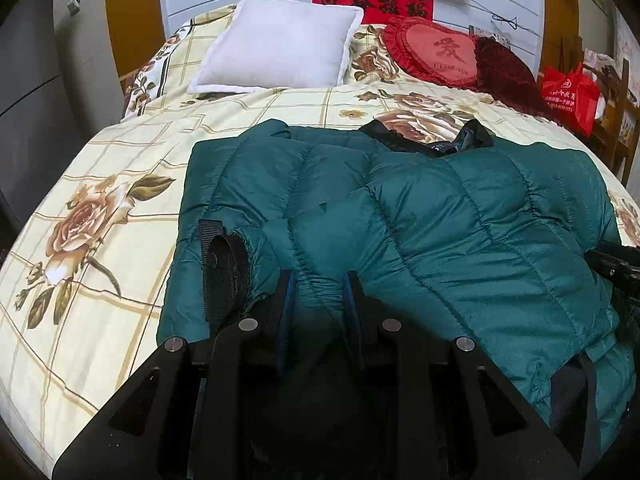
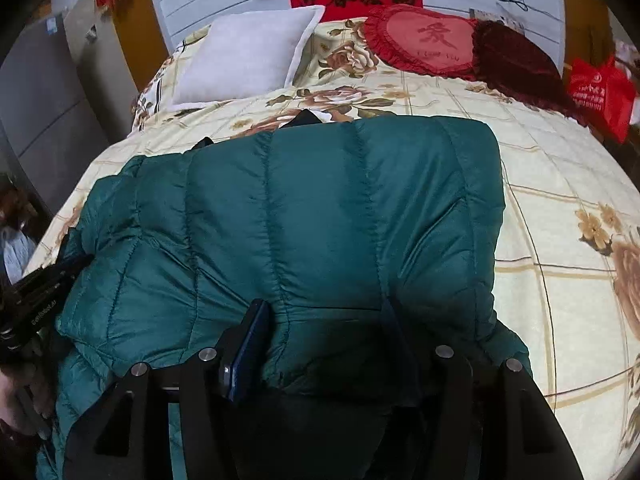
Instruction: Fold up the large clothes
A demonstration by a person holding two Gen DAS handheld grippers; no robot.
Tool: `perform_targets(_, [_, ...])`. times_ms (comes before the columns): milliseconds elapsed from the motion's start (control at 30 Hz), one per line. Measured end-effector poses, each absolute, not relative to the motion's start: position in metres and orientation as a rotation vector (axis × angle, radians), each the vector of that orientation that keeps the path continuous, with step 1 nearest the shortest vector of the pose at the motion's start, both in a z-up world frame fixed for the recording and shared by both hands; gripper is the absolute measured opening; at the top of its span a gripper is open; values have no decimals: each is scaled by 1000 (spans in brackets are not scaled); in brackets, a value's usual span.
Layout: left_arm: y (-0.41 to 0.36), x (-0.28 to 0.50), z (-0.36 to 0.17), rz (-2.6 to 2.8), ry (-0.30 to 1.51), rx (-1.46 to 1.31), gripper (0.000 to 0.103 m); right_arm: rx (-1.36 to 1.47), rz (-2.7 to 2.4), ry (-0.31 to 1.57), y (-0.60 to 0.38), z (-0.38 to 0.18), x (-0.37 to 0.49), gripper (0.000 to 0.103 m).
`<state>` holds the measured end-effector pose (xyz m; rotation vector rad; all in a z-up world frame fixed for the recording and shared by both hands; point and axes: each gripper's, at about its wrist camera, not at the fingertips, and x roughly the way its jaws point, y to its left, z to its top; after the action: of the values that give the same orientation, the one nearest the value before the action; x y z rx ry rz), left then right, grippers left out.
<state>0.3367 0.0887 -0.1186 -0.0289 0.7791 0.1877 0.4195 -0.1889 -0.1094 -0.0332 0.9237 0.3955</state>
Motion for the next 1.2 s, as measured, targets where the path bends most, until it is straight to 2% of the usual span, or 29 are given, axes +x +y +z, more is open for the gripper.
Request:
perform_targets(233, [89, 336, -120, 203, 781, -30, 24, -78, 415, 910, -186, -85, 419, 57])
perform_targets(367, [91, 337, -119, 200, 781, -38, 24, -10, 357, 761, -184, -39, 437, 58])
perform_targets(433, [91, 337, -119, 200, 781, -38, 24, 38, 309, 747, -179, -25, 458, 59])
perform_targets(567, [91, 336, -119, 199, 781, -41, 24, 76, 219, 895, -168, -43, 507, 68])
perform_targets(667, [91, 337, -119, 194, 779, -40, 25, -3, 195, 1092, -170, -97, 528, 69])
perform_targets(733, [91, 337, -119, 195, 779, -41, 25, -18, 214, 1027, -171, -102, 520, 69])
perform_targets(833, [92, 337, -120, 206, 781, -41, 25, -8, 198, 1032, -172, -95, 520, 69])
perform_targets(1033, [89, 337, -120, 213, 783, -35, 25, 48, 265, 811, -165, -22, 476, 69])
perform_targets(1133, [89, 337, -120, 214, 783, -33, 25, 26, 372, 857, -139, -25, 451, 75])
perform_targets(1200, [88, 337, -120, 215, 782, -31, 25, -65, 395, 928, -119, -52, 441, 81])
